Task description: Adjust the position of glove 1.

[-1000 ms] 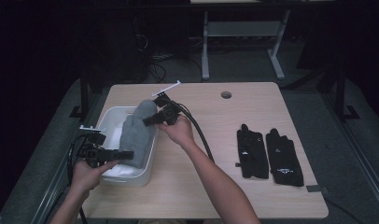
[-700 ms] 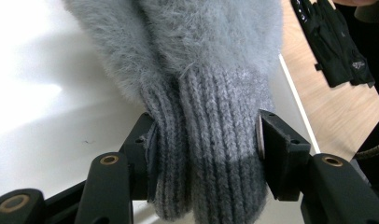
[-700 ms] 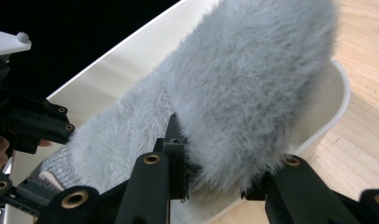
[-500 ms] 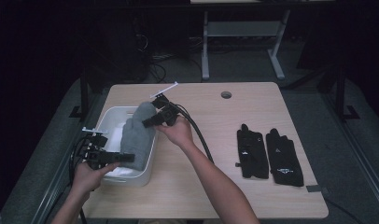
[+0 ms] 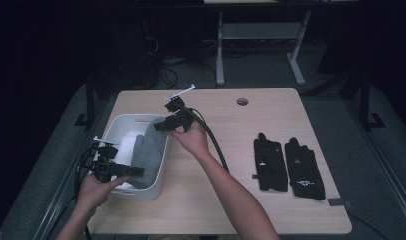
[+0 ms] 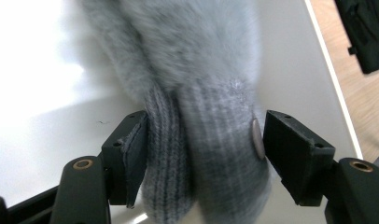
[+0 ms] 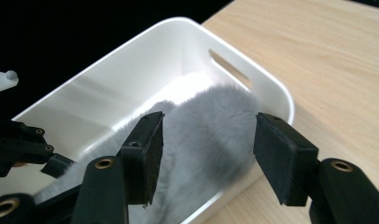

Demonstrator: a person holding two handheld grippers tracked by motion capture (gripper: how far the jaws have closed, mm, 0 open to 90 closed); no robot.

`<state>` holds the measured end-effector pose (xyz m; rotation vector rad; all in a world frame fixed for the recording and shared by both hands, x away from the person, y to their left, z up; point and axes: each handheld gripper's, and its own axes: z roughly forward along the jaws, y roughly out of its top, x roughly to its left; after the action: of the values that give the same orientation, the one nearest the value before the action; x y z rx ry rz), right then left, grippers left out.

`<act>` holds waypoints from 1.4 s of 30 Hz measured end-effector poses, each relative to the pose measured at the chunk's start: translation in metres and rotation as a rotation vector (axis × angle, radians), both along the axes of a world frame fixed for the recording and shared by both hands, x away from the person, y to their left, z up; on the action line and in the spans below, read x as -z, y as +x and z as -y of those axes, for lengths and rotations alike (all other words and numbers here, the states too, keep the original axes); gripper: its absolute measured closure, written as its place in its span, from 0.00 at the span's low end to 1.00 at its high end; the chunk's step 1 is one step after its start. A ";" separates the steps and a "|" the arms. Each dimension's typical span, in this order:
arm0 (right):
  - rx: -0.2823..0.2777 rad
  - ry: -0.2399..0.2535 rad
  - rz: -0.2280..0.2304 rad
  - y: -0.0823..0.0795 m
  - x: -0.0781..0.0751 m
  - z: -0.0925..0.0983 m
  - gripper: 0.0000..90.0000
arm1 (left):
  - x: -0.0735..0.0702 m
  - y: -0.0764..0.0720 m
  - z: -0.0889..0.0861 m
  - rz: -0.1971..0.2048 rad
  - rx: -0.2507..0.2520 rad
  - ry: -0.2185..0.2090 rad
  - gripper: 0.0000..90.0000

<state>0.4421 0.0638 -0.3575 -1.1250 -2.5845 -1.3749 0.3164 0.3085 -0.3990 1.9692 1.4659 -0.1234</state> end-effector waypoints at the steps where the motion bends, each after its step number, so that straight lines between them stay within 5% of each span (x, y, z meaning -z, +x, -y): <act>1: 0.005 0.005 0.000 0.000 -0.001 0.001 0.46 | -0.001 0.000 -0.001 0.005 -0.001 0.001 0.36; 19: 0.011 0.044 0.002 0.000 -0.014 0.023 0.44 | -0.019 -0.002 -0.004 0.067 -0.006 -0.019 0.36; 30: 0.037 0.067 0.021 -0.004 -0.020 0.052 0.42 | -0.024 -0.003 0.000 0.079 -0.008 -0.021 0.36; 42: 0.067 0.079 0.005 -0.007 -0.019 0.084 0.39 | -0.042 -0.002 0.013 0.136 0.019 -0.018 0.36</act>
<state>0.4355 -0.0198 -0.3382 -1.2079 -2.4930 -1.4804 0.3141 0.2956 -0.3570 1.9377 1.3551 -0.0109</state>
